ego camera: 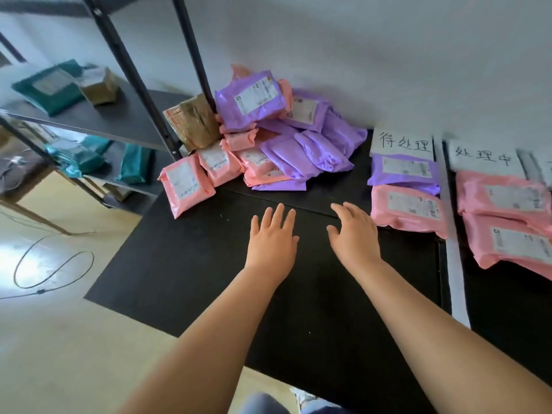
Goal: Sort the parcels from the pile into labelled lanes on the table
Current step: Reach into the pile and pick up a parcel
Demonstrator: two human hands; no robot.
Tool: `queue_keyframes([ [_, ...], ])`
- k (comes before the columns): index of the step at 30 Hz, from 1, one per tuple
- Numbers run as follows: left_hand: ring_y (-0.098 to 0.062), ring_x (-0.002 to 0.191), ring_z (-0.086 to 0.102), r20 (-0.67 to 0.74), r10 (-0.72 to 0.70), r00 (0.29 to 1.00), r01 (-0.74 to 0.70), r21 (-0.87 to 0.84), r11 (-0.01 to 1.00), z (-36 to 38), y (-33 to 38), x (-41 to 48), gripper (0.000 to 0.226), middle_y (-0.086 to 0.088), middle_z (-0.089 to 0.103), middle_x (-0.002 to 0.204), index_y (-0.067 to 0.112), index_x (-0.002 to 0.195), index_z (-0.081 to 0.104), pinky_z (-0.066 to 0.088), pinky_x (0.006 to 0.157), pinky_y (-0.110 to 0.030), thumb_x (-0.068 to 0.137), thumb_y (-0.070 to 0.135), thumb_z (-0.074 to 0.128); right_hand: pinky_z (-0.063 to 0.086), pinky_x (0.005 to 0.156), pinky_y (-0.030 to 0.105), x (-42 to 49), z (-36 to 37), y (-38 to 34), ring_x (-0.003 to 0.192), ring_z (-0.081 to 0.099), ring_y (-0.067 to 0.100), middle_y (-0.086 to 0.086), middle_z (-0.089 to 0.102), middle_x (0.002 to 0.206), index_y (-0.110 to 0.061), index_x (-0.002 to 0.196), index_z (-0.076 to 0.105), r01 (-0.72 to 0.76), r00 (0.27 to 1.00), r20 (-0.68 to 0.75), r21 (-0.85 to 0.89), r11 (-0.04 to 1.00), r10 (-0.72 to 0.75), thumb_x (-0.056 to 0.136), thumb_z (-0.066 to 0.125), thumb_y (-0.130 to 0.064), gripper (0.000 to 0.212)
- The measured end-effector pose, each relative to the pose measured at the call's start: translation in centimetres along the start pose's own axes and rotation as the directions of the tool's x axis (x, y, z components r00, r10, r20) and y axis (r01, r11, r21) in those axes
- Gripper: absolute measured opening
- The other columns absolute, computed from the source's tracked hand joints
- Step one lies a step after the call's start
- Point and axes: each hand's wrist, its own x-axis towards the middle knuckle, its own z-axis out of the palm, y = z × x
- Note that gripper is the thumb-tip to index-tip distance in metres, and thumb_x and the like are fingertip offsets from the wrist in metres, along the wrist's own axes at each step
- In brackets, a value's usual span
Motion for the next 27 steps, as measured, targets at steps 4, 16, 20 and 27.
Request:
queue_keyframes([
  [4,-0.027,0.153,0.001,0.051,0.052,0.997,-0.053,0.008,0.999,0.4,-0.4,4.1,0.062,-0.006,0.003,0.166,0.021,0.158,0.008,0.007,0.123,-0.049,0.105,0.037,0.036,0.029,0.117,0.042,3.3,0.3,0.2,0.143,0.037,0.026,0.008,0.044,0.151,-0.017,0.147,0.044,-0.015,1.000,0.007,-0.038,0.999,0.016,0.097,0.061,-0.021,0.053],
  [16,-0.029,0.149,0.013,0.050,0.229,0.972,-0.231,0.029,0.973,0.7,-2.5,18.1,0.056,-0.007,0.014,0.164,0.017,0.154,0.021,0.013,0.120,-0.046,0.104,0.035,0.039,0.032,0.112,0.040,13.4,1.9,1.0,0.135,0.043,0.028,0.007,0.048,0.147,-0.018,0.146,0.044,-0.169,0.986,-0.021,-0.163,0.972,0.168,0.097,0.060,-0.032,0.054],
  [20,-0.029,0.149,0.012,0.075,0.245,0.967,-0.249,0.044,0.968,1.3,-3.4,21.8,0.055,-0.007,0.013,0.163,0.018,0.154,0.020,0.012,0.120,-0.047,0.104,0.031,0.037,0.031,0.111,0.043,17.2,2.9,1.1,0.131,0.046,0.031,0.008,0.052,0.141,-0.017,0.142,0.047,-0.180,0.984,-0.029,-0.234,0.955,0.178,0.095,0.061,-0.041,0.055],
  [27,-0.027,0.149,0.013,0.098,0.284,0.954,-0.290,0.052,0.956,2.9,-3.9,26.5,0.051,-0.007,0.015,0.162,0.017,0.151,0.025,0.013,0.120,-0.047,0.104,0.031,0.037,0.013,0.119,0.052,22.8,4.7,0.8,0.133,0.042,0.032,0.010,0.050,0.138,-0.017,0.142,0.041,-0.146,0.988,-0.012,-0.427,0.892,0.155,0.094,0.061,-0.044,0.059],
])
